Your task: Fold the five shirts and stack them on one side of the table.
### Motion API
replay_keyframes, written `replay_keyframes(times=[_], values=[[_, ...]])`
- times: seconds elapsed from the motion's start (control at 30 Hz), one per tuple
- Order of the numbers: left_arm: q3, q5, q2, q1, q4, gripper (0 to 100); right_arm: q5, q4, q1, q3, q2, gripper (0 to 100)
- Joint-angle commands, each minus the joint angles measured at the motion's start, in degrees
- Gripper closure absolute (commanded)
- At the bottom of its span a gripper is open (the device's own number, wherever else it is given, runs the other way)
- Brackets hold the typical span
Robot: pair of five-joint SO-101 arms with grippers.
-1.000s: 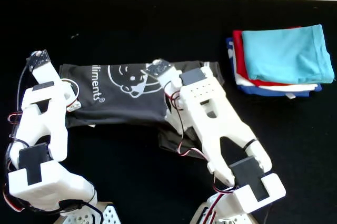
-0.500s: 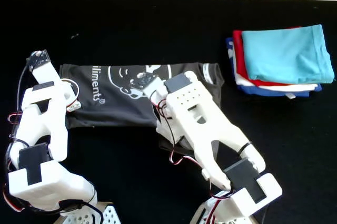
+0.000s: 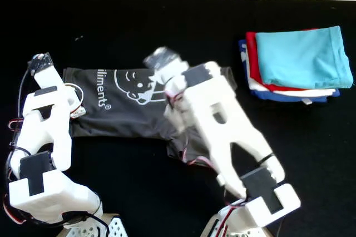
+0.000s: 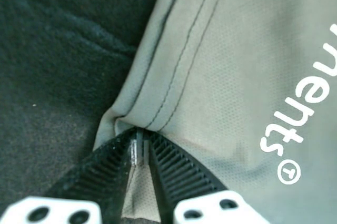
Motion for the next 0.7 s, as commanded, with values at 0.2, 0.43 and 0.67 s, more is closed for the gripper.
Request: replay_keyframes(times=[0.2, 0.43, 0.67], values=[[0.13, 0.53, 0.04, 0.31, -1.93, 99, -0.7, -11.47, 17.45, -17.89, 17.01, 95.4], [0.13, 0.53, 0.04, 0.31, -1.93, 99, -0.53, -11.38, 20.09, -34.68, 35.38, 94.7], [0.13, 0.53, 0.04, 0.31, -1.93, 99, -0.44, -10.86, 26.95, -45.93, 46.29, 94.7]])
